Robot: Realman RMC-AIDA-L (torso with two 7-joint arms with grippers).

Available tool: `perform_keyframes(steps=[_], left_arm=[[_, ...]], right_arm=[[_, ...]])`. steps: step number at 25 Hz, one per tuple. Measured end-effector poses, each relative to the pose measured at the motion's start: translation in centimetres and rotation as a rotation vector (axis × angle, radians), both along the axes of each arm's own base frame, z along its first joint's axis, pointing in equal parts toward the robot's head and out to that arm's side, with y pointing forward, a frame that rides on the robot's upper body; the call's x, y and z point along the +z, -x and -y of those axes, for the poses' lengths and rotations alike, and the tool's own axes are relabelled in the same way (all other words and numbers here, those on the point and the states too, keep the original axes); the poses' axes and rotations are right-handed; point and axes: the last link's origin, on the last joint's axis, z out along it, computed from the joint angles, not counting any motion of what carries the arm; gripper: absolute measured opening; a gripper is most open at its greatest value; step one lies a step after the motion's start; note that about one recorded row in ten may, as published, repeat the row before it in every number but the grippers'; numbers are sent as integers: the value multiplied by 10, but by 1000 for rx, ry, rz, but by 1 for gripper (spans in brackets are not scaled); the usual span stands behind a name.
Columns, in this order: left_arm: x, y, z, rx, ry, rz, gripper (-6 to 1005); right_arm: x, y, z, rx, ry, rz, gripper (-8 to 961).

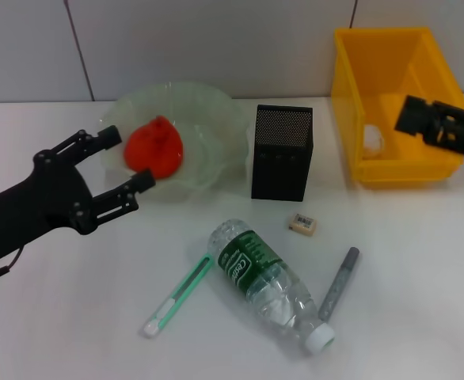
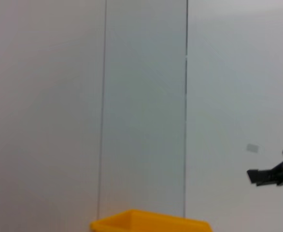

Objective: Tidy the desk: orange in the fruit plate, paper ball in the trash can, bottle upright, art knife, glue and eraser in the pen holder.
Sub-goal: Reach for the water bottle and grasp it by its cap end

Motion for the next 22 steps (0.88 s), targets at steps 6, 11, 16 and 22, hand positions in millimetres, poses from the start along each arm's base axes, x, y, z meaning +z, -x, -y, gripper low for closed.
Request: perform_keyframes(steps=[6,11,16,22], left_arm=[[3,-23,-5,-120,93,-25,818],[0,-50,-19,-190,217,-122,818],[-4,-79,-31,-272,316,-252,818],[-10,-122,-43,-432,350,-421,818]], right_arm=[[-20,-30,30,75,-104,157,767],[-15,-51,46,70,34,276,767],[-1,-59,53,34,157,308,768],[14,-67,56,-24,228,348,768]])
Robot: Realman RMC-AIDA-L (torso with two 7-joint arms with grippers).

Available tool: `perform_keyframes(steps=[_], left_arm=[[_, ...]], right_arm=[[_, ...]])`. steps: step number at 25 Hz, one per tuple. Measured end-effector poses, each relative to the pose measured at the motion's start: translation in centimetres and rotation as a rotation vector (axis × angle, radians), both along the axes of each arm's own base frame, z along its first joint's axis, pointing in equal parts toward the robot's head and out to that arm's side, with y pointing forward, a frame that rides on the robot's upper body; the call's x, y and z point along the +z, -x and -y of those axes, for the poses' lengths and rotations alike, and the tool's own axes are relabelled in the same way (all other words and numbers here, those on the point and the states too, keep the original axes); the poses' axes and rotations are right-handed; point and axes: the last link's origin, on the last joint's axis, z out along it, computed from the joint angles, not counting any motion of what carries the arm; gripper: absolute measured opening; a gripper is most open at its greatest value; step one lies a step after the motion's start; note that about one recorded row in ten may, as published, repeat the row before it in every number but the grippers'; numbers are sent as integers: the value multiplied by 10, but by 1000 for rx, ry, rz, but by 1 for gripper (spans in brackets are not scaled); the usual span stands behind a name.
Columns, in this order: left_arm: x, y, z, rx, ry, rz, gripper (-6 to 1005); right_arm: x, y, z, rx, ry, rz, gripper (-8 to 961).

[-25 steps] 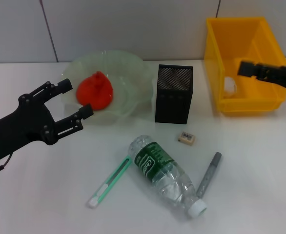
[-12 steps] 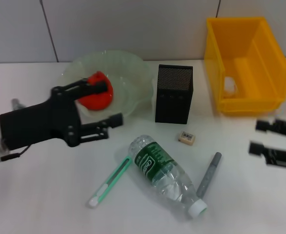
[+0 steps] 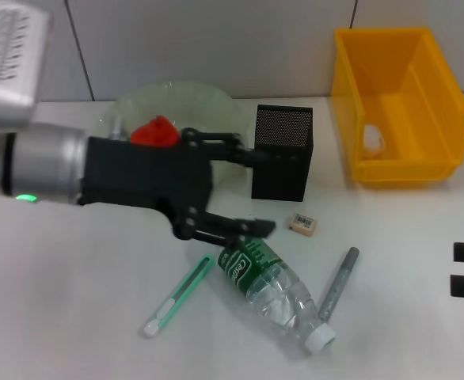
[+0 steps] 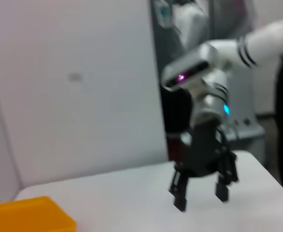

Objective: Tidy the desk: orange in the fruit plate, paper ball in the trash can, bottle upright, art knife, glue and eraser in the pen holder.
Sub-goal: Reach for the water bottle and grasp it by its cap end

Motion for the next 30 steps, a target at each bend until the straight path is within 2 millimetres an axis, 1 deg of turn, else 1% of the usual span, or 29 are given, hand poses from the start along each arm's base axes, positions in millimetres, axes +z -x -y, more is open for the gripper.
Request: perform_keyframes(steps=[1,2,3,4,5,6,10,11,12,13,14,19,20,22,23,24,26,28,29,30], left_arm=[[-2,-8,-1,-39,6,-33,818],[-2,-8,-1,-39,6,-33,818],[-10,-24,-1,-125,20,-106,818],[-13,-28,-1,-150,23,-124,818],[-21,-41,0,-234,26,-178,818],[-21,-41,0,-234,26,-178,818],[-39,-62,3,-412,4,-298,818],[-43,-65,4,-446,1,-321,818],[-43,-65,4,-446,1,-321,818],[-54,-73,7,-536,-24,-385,818],[-60,-77,10,-591,-35,-414,818],[-71,-83,18,-681,-37,-460,818],[-84,-84,27,-752,-37,-519,818],[-91,-83,30,-781,-46,-548,818],[-91,-83,30,-781,-46,-548,818],[-101,-81,33,-820,-66,-591,818],[-112,-79,35,-852,-83,-633,818],[-112,-79,35,-852,-83,-633,818],[-117,-77,36,-861,-91,-653,818],[-126,-73,39,-872,-95,-685,818]], right_arm=[[0,0,0,0,0,0,768],[1,0,1,-5,5,-1,768],[3,0,1,-14,9,-2,768],[4,-1,1,-23,13,-3,768],[6,-1,0,-42,21,-5,768],[6,-1,0,-42,21,-5,768],[9,-2,-2,-96,39,-6,767],[9,-2,-2,-96,39,-6,767],[9,-2,-3,-109,44,-10,767],[10,-2,-4,-115,46,-12,767],[10,-1,-4,-121,48,-13,767],[14,-1,-7,-141,41,-19,767],[15,-1,-8,-142,40,-18,767],[16,0,-9,-143,38,-17,767],[17,0,-9,-142,36,-18,767],[17,0,-9,-142,34,-19,768],[17,1,-10,-142,35,-22,768],[17,1,-10,-144,35,-23,768],[17,0,-10,-144,34,-22,768],[18,0,-9,-147,32,-22,768]])
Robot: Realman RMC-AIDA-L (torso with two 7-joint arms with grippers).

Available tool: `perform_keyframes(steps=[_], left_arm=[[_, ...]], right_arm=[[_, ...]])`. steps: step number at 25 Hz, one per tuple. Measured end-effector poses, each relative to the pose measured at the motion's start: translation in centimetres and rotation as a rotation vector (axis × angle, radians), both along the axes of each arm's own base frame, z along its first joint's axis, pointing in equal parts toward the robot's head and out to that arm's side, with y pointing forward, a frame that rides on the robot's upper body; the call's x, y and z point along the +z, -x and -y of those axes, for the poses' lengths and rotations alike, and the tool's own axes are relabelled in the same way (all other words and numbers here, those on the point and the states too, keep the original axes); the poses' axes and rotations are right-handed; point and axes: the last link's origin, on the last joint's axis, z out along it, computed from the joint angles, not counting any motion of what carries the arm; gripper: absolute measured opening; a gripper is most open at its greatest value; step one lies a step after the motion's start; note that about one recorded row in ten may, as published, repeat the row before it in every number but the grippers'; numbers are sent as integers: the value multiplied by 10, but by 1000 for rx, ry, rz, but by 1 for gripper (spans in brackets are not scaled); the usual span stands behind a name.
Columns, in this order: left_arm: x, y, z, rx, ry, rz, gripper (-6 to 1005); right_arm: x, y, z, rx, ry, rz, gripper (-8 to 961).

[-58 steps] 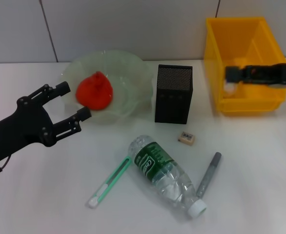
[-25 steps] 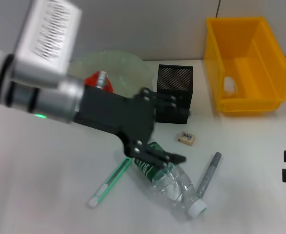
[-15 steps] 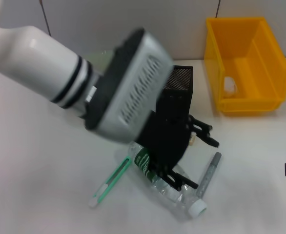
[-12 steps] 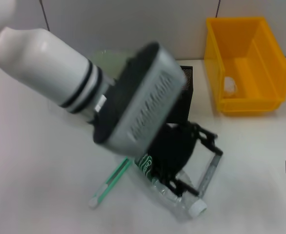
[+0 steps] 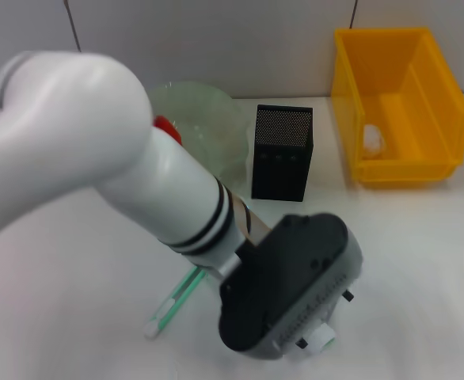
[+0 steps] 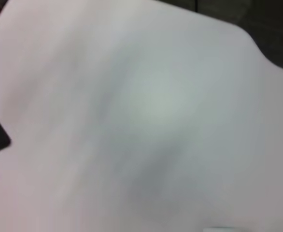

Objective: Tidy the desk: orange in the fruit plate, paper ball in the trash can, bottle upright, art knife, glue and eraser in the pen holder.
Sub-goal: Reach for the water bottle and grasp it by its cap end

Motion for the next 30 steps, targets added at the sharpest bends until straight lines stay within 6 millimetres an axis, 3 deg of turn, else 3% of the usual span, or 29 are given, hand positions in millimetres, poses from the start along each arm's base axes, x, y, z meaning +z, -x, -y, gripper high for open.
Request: perform_keyframes(steps=[12,30], left_arm=[[-19,5,3,-1,-65,-71,818],[-31,4,4,-5,-72,-119,784]], right_arm=[[0,0,-1,6,-4,2,768],[0,0,-2,5,-11,7,768]])
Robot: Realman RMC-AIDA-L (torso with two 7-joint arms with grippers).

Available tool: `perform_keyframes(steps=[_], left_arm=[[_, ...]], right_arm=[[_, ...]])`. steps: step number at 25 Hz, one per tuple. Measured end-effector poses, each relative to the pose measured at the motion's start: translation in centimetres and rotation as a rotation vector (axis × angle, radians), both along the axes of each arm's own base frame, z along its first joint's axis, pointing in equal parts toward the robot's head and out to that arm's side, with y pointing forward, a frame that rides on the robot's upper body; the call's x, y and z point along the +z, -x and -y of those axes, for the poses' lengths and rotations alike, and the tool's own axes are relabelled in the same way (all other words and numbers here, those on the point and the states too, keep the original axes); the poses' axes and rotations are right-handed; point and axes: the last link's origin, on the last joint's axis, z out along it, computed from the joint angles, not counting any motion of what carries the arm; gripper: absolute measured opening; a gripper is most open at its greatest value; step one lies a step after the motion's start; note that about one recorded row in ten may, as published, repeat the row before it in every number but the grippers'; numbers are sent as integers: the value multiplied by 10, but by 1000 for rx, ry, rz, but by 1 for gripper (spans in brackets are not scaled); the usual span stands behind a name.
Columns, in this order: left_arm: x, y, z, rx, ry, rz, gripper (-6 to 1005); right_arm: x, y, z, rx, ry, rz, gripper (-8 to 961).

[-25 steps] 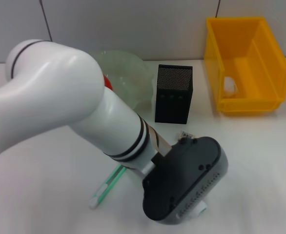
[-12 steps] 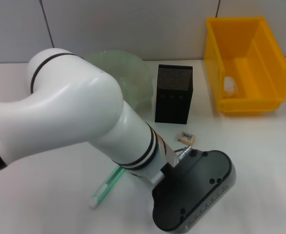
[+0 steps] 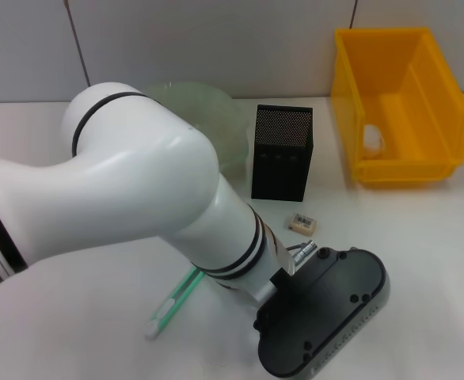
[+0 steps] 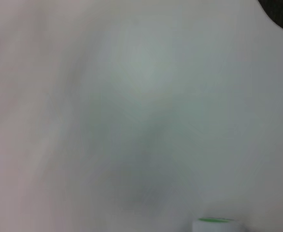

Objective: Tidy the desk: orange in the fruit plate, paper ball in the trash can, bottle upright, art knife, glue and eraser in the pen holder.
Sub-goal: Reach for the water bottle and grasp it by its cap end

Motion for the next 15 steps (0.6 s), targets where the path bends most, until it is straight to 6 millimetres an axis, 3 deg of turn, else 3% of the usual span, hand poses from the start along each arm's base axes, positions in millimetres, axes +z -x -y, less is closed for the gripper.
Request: perform_keyframes(steps=[15], left_arm=[[-3,0,-2,14,-12,-15,717]], right_arm=[[1,2,-3,9,-4,5,768]])
